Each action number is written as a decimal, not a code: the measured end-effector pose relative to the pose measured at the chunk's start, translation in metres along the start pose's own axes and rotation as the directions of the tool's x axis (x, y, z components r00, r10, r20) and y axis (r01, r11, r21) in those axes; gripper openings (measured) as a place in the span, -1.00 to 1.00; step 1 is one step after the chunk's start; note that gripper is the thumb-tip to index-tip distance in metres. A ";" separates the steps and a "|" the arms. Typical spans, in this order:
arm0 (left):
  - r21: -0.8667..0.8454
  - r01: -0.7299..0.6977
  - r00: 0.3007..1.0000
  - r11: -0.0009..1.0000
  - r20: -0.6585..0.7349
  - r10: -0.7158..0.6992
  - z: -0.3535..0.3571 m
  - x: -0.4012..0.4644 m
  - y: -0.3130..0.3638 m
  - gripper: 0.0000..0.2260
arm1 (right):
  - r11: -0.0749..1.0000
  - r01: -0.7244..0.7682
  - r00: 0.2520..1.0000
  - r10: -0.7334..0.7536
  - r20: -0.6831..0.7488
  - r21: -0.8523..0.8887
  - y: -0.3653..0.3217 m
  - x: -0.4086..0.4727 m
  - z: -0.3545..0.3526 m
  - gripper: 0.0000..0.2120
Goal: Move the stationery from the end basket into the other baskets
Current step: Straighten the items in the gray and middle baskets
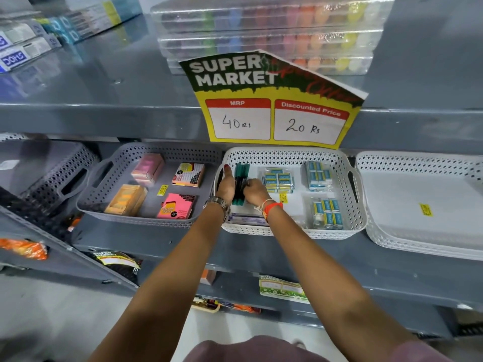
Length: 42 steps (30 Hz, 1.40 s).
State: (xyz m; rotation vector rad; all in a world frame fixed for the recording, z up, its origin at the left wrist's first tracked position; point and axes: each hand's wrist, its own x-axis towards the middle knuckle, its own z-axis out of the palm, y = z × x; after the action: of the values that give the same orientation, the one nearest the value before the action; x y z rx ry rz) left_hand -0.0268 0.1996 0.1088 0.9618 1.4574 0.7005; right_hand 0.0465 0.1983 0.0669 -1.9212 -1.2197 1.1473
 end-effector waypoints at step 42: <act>0.003 0.032 0.999 0.999 0.021 -0.032 0.001 0.001 -0.006 -0.36 | 0.978 -0.109 0.964 0.060 -0.258 -0.181 0.004 -0.019 -0.003 -0.74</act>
State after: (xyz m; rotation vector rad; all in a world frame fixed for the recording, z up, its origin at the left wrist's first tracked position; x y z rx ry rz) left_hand -0.0267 0.1973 0.1031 0.9436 1.4528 0.6632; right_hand 0.0466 0.1793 0.0718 -2.2058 -1.1535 0.8171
